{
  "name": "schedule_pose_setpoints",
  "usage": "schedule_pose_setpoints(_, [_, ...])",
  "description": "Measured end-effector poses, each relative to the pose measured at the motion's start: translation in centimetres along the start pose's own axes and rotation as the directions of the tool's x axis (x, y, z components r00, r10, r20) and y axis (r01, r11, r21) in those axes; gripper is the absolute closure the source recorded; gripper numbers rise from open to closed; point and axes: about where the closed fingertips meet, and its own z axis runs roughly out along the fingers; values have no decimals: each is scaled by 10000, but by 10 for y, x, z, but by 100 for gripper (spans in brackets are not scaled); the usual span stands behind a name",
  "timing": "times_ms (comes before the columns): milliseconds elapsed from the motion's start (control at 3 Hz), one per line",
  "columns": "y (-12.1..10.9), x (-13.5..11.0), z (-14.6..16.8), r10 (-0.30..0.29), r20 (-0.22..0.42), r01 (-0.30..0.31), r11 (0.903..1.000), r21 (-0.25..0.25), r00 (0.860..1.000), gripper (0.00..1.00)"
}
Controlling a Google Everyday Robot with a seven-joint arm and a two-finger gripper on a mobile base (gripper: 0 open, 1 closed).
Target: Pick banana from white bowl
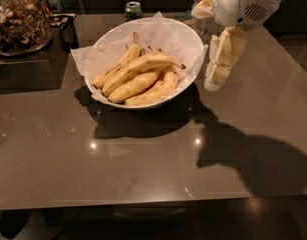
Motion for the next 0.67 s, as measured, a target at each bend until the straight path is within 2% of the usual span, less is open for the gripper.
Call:
schedule_pose_setpoints(333, [-12, -26, 28, -815, 412, 841, 9943, -656, 9958, 0])
schedule_pose_setpoints(667, [-24, -53, 55, -1460, 704, 1535, 9811, -1180, 9868, 0])
